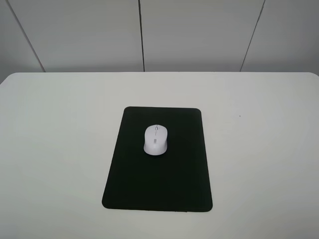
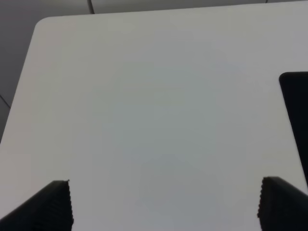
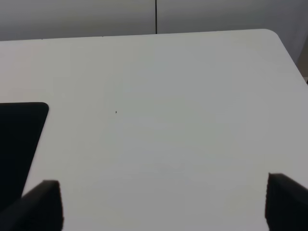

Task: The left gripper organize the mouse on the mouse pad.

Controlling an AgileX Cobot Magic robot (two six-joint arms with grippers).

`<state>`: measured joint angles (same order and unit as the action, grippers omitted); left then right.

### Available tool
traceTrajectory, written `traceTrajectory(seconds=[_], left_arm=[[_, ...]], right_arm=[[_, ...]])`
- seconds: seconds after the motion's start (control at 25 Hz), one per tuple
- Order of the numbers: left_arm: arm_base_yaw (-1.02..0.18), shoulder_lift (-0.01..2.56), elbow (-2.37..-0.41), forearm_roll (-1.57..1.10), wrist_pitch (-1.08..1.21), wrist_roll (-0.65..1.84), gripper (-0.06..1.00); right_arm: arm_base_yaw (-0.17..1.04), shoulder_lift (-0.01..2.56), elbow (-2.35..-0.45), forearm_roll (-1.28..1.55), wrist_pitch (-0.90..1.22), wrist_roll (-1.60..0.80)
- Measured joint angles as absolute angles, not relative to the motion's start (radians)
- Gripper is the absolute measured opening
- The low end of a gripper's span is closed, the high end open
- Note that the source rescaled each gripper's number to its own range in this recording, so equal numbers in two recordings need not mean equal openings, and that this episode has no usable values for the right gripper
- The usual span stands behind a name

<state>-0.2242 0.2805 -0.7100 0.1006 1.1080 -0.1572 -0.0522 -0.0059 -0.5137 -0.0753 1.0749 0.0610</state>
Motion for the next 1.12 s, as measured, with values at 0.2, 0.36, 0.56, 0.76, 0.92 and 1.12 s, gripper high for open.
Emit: traceTrajectory(seconds=[0.2,0.36,0.56,0.76,0.92,1.12], left_arm=[[-0.224,0.136,-0.700,0.098,1.110,-0.156,1.00],[-0.224,0.048,-0.634,0.098,1.110,-0.152,1.00],[-0.224,-0.005,-0.560,0.068,1.088,-0.147,1.00],[-0.224,-0.005,-0.545,0.065,1.083,-0.094,1.00],[-0.224,-0.007,-0.508,0.057,1.083,-0.082,1.00],[-0.224,-0.007,-0.506,0.041,1.083,-0.070,1.00]], right_arm=[[-0.052,-0.006,-0.514,-0.075,1.075,0.061],[-0.052,-0.006,-0.514,-0.075,1.075,0.061],[-0.052,-0.006,-0.514,-0.075,1.075,0.061],[-0.052,-0.006,-0.514,-0.075,1.075,0.061],[-0.052,-0.006,-0.514,-0.075,1.075,0.061],[-0.052,-0.006,-0.514,-0.075,1.075,0.061]])
